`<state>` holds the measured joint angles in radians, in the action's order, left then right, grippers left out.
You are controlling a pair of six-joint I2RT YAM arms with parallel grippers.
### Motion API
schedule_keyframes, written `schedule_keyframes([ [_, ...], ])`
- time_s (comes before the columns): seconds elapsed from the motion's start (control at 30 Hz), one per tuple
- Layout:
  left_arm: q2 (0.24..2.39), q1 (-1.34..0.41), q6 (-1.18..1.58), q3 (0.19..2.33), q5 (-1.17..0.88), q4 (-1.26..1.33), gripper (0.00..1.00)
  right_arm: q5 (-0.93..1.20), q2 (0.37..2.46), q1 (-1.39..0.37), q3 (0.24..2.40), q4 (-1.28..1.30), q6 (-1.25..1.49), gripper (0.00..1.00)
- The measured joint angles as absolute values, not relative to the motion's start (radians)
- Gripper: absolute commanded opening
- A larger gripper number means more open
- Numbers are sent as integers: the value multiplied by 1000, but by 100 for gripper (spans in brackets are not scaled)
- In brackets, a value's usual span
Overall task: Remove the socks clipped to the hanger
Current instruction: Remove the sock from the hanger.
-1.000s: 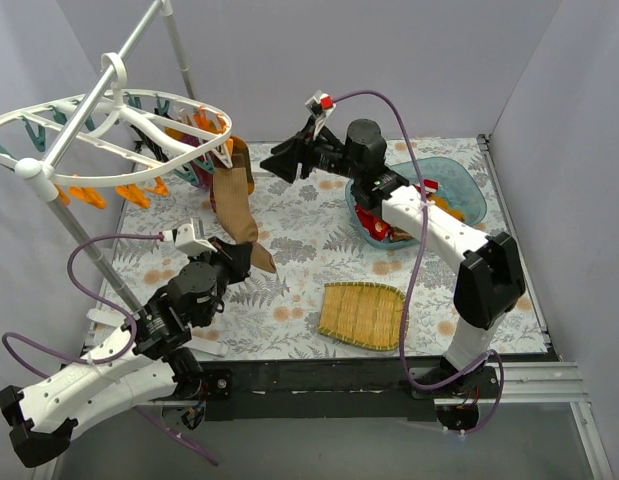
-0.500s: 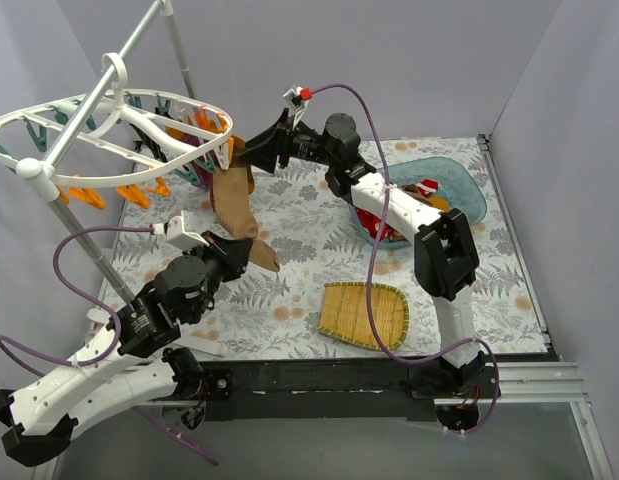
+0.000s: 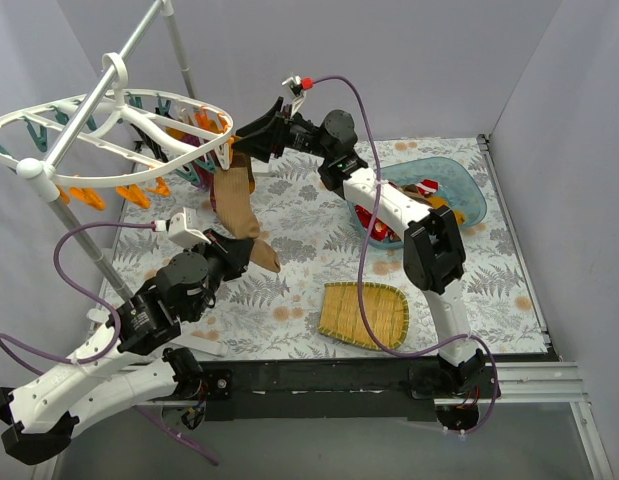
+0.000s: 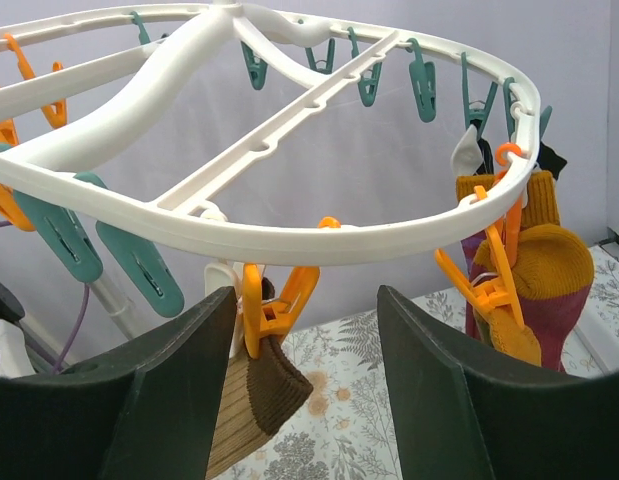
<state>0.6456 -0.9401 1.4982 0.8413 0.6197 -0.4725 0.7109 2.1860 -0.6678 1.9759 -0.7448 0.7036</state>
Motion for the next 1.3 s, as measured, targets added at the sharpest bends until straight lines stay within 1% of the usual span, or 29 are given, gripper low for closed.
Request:
schedule_keyframes([
  [0.3, 658, -940, 1496, 849, 612, -472, 0, 713, 2208, -668, 1985, -788, 739, 65],
  [0.8, 670, -940, 1492, 853, 598, -472, 0, 713, 2247, -678, 2053, -804, 782, 63],
  [1.3, 672, -940, 1489, 853, 589, -471, 0, 710, 2284, -703, 2072, -819, 809, 61],
])
